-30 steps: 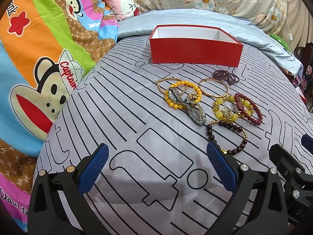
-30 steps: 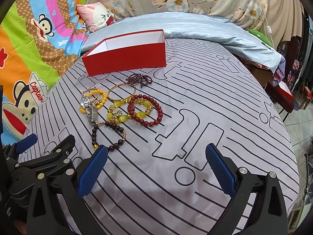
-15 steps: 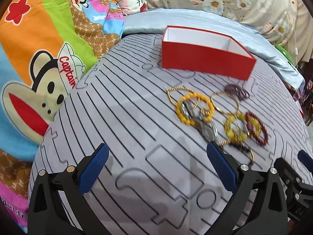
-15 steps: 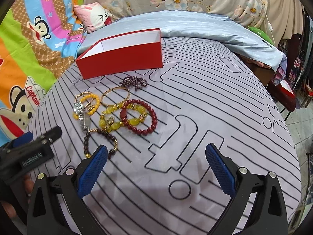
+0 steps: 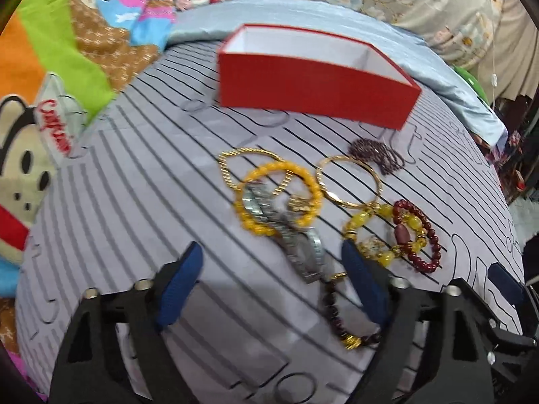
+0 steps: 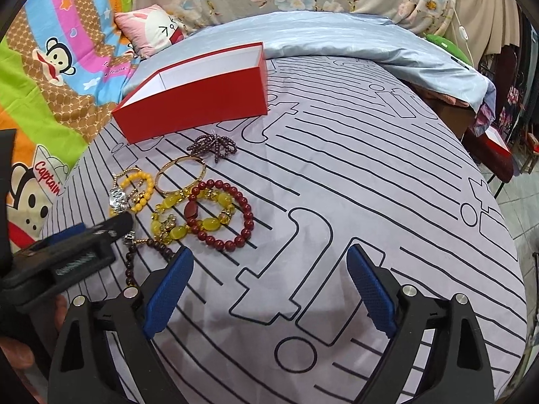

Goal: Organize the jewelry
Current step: 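Reach into the pile and close the left tool on the silver watch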

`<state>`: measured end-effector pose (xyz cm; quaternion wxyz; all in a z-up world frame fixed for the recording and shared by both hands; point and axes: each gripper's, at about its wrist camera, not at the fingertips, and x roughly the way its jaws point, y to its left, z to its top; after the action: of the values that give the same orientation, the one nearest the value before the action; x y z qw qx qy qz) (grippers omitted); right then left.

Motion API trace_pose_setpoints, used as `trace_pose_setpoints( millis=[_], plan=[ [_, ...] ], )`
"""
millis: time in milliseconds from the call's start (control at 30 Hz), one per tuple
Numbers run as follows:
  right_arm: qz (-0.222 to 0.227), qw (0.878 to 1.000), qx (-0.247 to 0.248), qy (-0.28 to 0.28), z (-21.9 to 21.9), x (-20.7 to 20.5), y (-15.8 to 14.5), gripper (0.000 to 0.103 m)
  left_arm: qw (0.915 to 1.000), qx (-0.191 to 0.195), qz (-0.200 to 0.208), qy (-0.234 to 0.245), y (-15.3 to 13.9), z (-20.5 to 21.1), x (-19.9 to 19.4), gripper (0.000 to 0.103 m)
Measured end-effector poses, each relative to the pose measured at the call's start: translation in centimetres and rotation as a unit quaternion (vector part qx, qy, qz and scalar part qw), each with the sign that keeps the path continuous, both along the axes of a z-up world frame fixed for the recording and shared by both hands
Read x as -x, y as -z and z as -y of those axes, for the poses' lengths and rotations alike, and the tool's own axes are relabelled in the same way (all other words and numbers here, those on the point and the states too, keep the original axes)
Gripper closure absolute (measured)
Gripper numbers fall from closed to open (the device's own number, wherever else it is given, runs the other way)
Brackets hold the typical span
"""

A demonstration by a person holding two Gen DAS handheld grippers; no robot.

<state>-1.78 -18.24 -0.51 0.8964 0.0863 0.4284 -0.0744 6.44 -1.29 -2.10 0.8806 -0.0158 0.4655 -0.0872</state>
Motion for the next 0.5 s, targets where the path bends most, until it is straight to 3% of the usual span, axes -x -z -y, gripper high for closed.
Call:
trace_pose_setpoints(
  millis=[100,167,233,333,500],
  plan=[
    [0.000,1.000,-0.001,0.002,0.2,-0.2,0.0,0.015,1.0000,0.004,0.000,0.002,0.3,0.6,-0.3,0.043],
    [0.000,1.000,-0.003,0.003,0.4,-0.2,0.1,0.015,0.9999,0.013,0.002,0.004,0.2,0.5,-0.4,0.055],
    [-0.002,1.000,-0.007,0.003,0.5,-0.4,0.2,0.015,0.9997,0.023,0.000,0.009,0.1,0.3,-0.4,0.074],
    [-0.003,1.000,-0.010,0.000,0.4,-0.7,0.3,0.015,0.9991,0.040,-0.001,0.014,-0.2,0.0,-0.4,0.089],
    [-0.001,1.000,-0.016,-0.011,0.0,-1.4,0.0,0.015,0.9988,0.044,0.017,0.017,-1.4,-1.0,0.3,0.093]
  ],
)
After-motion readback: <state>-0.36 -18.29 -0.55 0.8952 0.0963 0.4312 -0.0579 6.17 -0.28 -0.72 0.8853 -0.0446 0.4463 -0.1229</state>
